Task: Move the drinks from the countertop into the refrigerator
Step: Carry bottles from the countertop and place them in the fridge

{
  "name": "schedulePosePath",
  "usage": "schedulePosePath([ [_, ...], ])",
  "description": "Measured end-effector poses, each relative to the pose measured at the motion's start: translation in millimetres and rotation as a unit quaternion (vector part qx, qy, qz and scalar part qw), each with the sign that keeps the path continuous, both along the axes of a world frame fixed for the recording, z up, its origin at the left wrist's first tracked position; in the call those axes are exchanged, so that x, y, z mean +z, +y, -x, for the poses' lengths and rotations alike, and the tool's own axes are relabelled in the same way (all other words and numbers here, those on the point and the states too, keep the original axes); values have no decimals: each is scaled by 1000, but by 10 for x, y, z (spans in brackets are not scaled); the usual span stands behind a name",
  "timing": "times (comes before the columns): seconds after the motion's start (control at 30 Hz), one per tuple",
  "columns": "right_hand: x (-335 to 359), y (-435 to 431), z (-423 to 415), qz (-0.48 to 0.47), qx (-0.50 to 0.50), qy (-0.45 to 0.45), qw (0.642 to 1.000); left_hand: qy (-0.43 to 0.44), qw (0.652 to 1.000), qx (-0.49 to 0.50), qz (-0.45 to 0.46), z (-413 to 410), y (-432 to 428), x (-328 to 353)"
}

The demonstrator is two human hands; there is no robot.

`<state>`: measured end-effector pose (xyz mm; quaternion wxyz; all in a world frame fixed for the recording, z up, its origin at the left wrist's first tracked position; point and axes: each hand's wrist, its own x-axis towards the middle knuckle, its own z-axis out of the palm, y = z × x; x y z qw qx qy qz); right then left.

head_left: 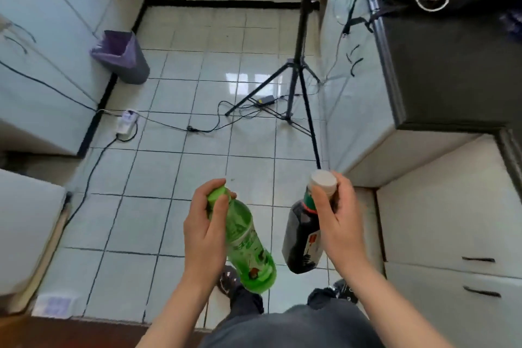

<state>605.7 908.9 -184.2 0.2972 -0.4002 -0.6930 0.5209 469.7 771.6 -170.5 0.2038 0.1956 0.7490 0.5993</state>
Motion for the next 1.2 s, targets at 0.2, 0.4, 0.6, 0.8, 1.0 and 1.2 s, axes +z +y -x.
schedulePosePath([
  [0.2, 14, -813, 1316, -13, 125, 8, 992, 18, 985, 169, -11, 984, -1313, 9],
  [0.4, 148, -1497, 2322, -29, 234, 18, 972, 23, 952, 304, -27, 1584, -2198, 72],
  [0.6, 87, -2047, 3287, -36, 379, -4, 925, 20, 904, 426, -35, 2026, -2768, -49],
  [0.8, -60, -2652, 4589, -31, 512, -3, 858, 31, 842, 538, -24, 2711, -3322, -39],
  [1.0, 147, -3379, 5983, -26, 598, 39, 800, 81, 793, 604, 9, 3624, -3907, 312],
  [1.2, 433, -4084, 6992, -29, 670, 68, 739, 120, 737, 665, 16, 4306, -4372, 512],
])
